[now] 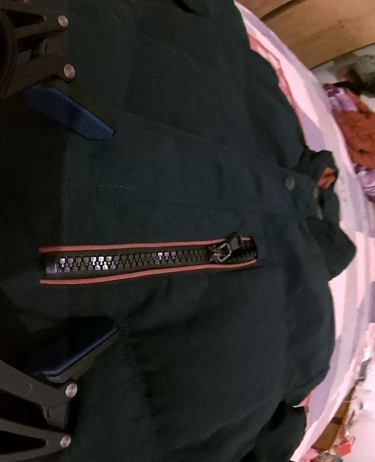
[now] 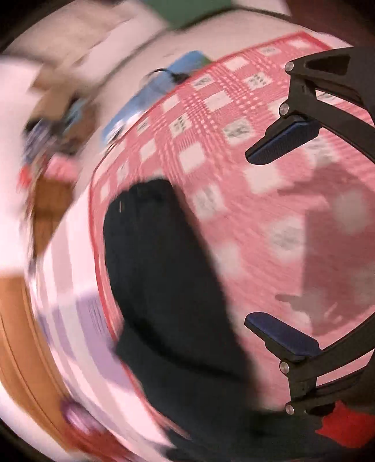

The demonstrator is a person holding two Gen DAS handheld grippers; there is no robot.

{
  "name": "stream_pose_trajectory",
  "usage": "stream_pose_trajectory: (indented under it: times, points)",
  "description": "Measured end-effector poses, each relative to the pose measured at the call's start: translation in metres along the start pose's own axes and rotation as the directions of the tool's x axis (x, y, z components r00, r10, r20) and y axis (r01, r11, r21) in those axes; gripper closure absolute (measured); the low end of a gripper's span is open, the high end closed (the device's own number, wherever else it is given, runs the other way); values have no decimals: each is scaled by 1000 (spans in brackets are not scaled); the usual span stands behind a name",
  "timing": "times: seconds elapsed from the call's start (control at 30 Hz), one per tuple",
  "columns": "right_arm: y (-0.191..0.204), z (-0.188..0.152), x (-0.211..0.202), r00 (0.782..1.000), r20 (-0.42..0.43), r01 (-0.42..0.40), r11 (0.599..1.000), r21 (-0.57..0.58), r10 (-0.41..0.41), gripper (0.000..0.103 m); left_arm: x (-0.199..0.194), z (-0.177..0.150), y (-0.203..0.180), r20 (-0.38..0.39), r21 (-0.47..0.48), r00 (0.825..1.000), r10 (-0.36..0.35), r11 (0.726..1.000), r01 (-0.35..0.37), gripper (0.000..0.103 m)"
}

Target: Fold large clothes

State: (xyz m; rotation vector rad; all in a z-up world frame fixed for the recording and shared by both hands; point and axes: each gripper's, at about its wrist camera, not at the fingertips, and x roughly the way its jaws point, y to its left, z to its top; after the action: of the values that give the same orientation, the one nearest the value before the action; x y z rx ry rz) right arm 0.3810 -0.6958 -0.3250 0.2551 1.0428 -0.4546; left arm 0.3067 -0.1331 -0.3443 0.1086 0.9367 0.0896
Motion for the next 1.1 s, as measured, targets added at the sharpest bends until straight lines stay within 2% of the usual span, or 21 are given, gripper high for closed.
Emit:
stream_pose_trajectory:
  times: [0.1, 0.2, 0.27, 0.37, 0.5, 0.53, 0.57, 0.6, 0.63, 0.67, 0.7, 0.77, 0.8, 0.83, 0.87, 0.93, 1.03, 1.1]
  points:
    - [-22, 38, 45, 996, -51, -57, 984, 169, 66, 0, 1, -3, 3, 10, -13, 1000, -17, 1000, 17, 0]
    - [-30, 51, 70, 991, -81, -80, 964, 254, 104, 0, 5, -4, 1, 18, -11, 1000, -15, 1000, 15, 0]
    - [-37, 57, 92, 980, -108, -121, 937, 327, 165, 0, 5, -5, -2, 28, -1, 1000, -2, 1000, 2, 0]
    - [-35, 57, 107, 964, -83, -194, 884, 426, 252, 0, 7, -6, -3, 36, -2, 999, -4, 1000, 4, 0]
    - [-22, 67, 120, 957, -39, -238, 854, 462, 287, 1, 9, -7, -2, 44, -3, 999, -7, 1000, 7, 0]
    - [-20, 71, 122, 958, -33, -238, 856, 459, 284, 9, 9, -7, -3, 46, -1, 999, -5, 1000, 5, 0]
    - [-17, 73, 121, 961, -21, -236, 859, 454, 276, 32, 9, -7, -3, 47, 0, 999, -3, 1000, 3, 0]
    - [-17, 74, 119, 965, -7, -230, 863, 449, 261, 44, 9, -8, -4, 50, 1, 999, -1, 1000, 1, 0]
    - [-19, 75, 116, 965, 16, -241, 859, 451, 263, 64, 9, -8, -4, 52, 1, 999, -1, 1000, 1, 0]
    - [-22, 76, 109, 967, 51, -246, 863, 441, 250, 78, 9, -9, -4, 52, 0, 999, -2, 1000, 2, 0]
    - [-24, 79, 104, 972, 63, -233, 879, 417, 228, 81, 9, -9, -4, 53, 0, 999, -2, 1000, 2, 0]
    - [-36, 87, 89, 987, 97, -151, 926, 345, 125, 85, 9, -9, -4, 53, -1, 999, -7, 1000, 8, 0]
    - [-47, 89, 83, 990, 108, -121, 925, 360, 88, 85, 9, -9, -3, 53, 0, 998, -16, 1000, 16, 0]
    - [-60, 89, 82, 989, 116, -132, 908, 398, 93, 85, 10, -9, -4, 53, 5, 998, -22, 1000, 22, 0]
    - [-59, 89, 83, 991, 95, -120, 914, 387, 90, 85, 10, -9, -5, 53, 7, 998, -20, 1000, 20, 0]
    - [-45, 92, 76, 995, 92, -53, 951, 305, 27, 85, 10, -10, -4, 52, 6, 998, -21, 1000, 21, 0]
    - [-38, 94, 65, 995, 103, -25, 948, 318, -8, 85, 10, -10, -3, 51, 4, 998, -25, 1000, 25, 0]
    - [-25, 98, 46, 987, 146, 19, 965, 263, -59, 85, 10, -11, -3, 49, 3, 998, -27, 1000, 27, 0]
